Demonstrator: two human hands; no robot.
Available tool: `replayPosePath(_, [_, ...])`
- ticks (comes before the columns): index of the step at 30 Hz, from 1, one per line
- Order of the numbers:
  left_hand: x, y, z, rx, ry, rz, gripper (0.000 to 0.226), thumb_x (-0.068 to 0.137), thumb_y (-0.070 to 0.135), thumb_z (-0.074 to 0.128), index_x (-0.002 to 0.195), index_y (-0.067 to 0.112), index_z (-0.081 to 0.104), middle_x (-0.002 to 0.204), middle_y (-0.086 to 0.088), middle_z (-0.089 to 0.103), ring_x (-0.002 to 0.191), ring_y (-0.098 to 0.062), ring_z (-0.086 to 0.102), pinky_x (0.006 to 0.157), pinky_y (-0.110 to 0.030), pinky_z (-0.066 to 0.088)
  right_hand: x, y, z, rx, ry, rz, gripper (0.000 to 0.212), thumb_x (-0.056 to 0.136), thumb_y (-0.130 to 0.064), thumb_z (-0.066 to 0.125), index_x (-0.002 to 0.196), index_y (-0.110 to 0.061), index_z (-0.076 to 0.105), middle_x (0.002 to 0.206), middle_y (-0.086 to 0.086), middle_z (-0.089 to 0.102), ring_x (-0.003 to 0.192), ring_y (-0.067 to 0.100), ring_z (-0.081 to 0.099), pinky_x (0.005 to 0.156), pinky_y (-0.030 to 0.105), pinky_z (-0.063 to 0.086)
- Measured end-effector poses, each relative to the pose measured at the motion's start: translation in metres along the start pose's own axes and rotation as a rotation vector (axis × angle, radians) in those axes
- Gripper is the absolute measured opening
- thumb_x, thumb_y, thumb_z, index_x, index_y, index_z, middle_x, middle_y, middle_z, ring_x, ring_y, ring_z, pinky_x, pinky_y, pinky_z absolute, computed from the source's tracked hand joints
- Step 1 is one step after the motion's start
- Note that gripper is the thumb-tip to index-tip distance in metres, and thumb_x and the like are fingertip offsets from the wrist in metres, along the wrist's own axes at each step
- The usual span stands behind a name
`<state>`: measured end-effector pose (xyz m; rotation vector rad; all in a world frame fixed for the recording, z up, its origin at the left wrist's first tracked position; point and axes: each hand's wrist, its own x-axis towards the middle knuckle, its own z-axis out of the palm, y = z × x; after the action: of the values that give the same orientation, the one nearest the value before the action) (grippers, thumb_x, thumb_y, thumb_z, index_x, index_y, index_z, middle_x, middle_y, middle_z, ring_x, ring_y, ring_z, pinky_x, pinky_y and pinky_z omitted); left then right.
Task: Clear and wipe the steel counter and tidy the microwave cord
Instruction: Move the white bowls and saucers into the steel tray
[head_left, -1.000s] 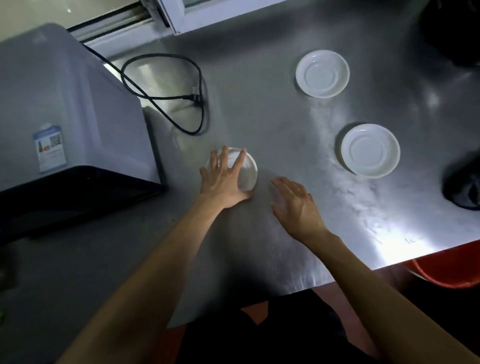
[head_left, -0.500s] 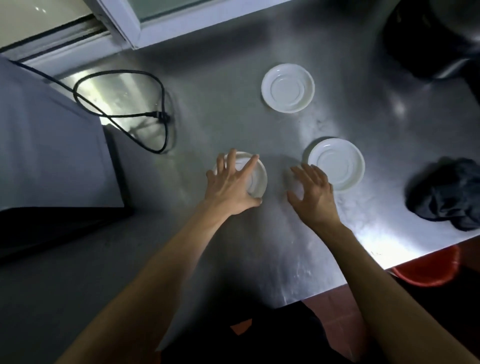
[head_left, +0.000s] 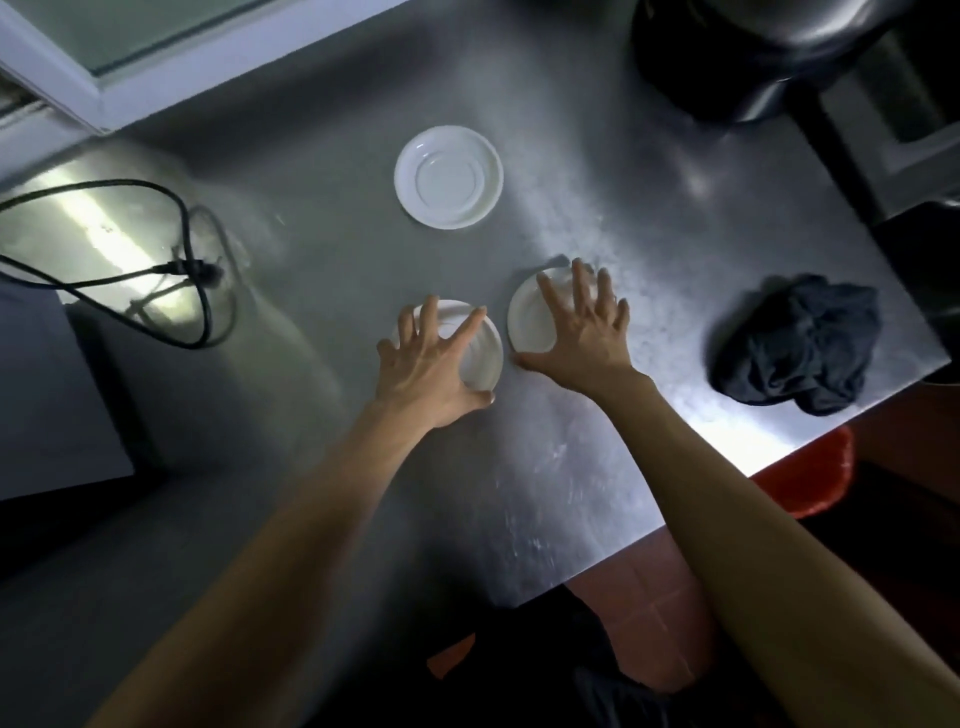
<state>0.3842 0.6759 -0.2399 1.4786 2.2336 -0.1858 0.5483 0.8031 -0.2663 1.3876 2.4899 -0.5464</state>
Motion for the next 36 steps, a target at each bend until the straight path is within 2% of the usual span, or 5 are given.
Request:
replayPosePath(3, [-0.004, 0.002, 0.001, 0.009, 0.003, -0.017, 0.113, 0.056, 0.079, 0.070, 0.149, 0.050, 0.012, 0.154, -0.005, 0.010, 0.140, -0.039, 0.016, 0.100, -0.062, 0.039, 0.002, -0.001, -0.001, -0.037, 0.018, -0.037, 0.117, 0.059, -0.083, 0.064, 0.153, -0.038, 0.011, 0.165, 0.007, -0.001, 0.149, 0.043, -0.004, 0.114, 0.060, 0.015])
replayPosePath(7, [-0.010, -0.001, 0.001, 0.024, 0.016, -0.031, 0.113, 0.056, 0.080, 0.069, 0.149, 0.050, 0.011, 0.154, -0.006, 0.009, 0.140, -0.038, 0.015, 0.099, -0.062, 0.039, 0.005, -0.006, -0.003, -0.064, 0.018, -0.039, 0.117, 0.056, -0.081, 0.067, 0.151, -0.039, 0.014, 0.162, 0.007, 0.006, 0.146, 0.041, 0.008, 0.111, 0.062, 0.026])
replayPosePath(15, [-0.053, -0.041, 0.004, -0.021, 0.058, -0.142, 0.113, 0.059, 0.078, 0.068, 0.150, 0.049, 0.010, 0.155, -0.006, 0.009, 0.141, -0.039, 0.015, 0.100, -0.061, 0.038, -0.020, -0.053, 0.003, -0.053, 0.005, -0.146, 0.112, 0.058, -0.078, 0.069, 0.149, -0.040, 0.017, 0.158, 0.006, 0.010, 0.142, 0.040, 0.014, 0.109, 0.062, 0.028])
replayPosePath(29, [-0.247, -0.155, 0.054, -0.204, 0.168, -0.483, 0.113, 0.056, 0.078, 0.069, 0.149, 0.050, 0.011, 0.154, -0.006, 0.008, 0.138, -0.036, 0.016, 0.105, -0.060, 0.032, -0.147, -0.210, 0.038, -0.147, -0.039, -0.550, 0.113, 0.065, -0.071, 0.071, 0.154, -0.040, 0.010, 0.163, 0.006, 0.002, 0.145, 0.040, 0.007, 0.112, 0.059, 0.022])
replayPosePath(36, [-0.362, -0.185, 0.081, -0.341, 0.191, -0.560, 0.111, 0.066, 0.069, 0.071, 0.151, 0.047, 0.004, 0.159, -0.006, -0.005, 0.143, -0.036, 0.001, 0.109, -0.062, 0.024, -0.237, -0.270, 0.063, -0.229, -0.012, -0.664, 0.114, 0.064, -0.074, 0.070, 0.154, -0.040, 0.009, 0.163, 0.006, 0.002, 0.144, 0.041, 0.010, 0.109, 0.062, 0.026])
